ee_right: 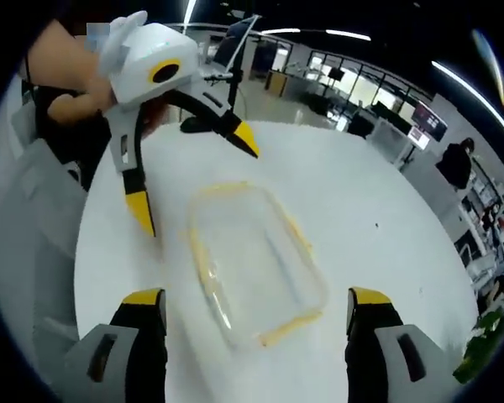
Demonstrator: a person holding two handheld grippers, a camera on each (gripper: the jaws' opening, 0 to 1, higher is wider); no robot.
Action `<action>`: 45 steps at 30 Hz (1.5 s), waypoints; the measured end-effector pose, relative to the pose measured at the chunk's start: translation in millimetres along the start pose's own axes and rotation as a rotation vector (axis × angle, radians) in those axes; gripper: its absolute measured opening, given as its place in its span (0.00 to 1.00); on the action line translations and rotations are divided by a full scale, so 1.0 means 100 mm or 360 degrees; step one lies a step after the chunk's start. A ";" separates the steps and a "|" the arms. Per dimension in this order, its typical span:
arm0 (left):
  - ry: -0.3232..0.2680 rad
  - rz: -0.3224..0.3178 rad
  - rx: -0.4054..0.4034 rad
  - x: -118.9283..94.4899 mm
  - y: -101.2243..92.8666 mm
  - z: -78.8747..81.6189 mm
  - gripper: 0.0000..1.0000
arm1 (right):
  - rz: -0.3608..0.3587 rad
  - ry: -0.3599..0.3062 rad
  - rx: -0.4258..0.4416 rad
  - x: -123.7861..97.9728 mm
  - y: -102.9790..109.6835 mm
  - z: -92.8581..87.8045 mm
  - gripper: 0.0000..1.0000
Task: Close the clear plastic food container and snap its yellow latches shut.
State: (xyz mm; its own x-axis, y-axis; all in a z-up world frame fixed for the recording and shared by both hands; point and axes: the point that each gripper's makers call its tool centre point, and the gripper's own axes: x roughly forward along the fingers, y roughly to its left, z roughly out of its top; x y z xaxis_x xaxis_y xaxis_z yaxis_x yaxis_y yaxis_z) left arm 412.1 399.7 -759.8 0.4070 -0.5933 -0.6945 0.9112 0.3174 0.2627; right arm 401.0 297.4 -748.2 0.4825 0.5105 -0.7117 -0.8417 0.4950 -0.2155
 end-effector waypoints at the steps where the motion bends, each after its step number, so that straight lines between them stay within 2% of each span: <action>1: -0.0020 0.0007 -0.0022 -0.02 -0.01 0.01 0.95 | -0.0012 -0.0015 0.0021 -0.02 0.01 0.00 0.90; 7: -0.0049 0.0045 -0.0118 -0.11 -0.06 -0.01 0.94 | -0.0093 -0.0060 0.0102 -0.15 0.03 -0.04 0.89; 10: -0.0047 0.0067 -0.0113 -0.16 -0.10 -0.02 0.94 | -0.0132 -0.0067 0.0086 -0.22 0.05 -0.06 0.89; 12: -0.0051 0.0072 -0.0127 -0.18 -0.12 -0.03 0.94 | -0.0131 -0.0095 0.0138 -0.25 0.08 -0.07 0.89; 20: -0.0078 0.0101 -0.0178 -0.28 -0.19 -0.09 0.94 | -0.0151 -0.0097 0.0162 -0.34 0.17 -0.16 0.89; 38: -0.0156 0.0184 -0.0318 -0.50 -0.24 -0.18 0.96 | -0.0233 -0.0227 0.0319 -0.57 0.23 -0.23 0.89; 45: -0.0187 0.0207 -0.0374 -0.58 -0.29 -0.23 0.97 | -0.0252 -0.0259 0.0335 -0.65 0.29 -0.26 0.89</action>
State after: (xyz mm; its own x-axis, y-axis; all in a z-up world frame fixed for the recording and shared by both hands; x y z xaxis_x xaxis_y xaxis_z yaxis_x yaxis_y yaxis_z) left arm 360.8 442.4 -742.1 0.5364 -0.6139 -0.5791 0.8167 0.5507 0.1726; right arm 338.6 259.8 -725.7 0.6505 0.5128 -0.5603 -0.6924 0.7036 -0.1600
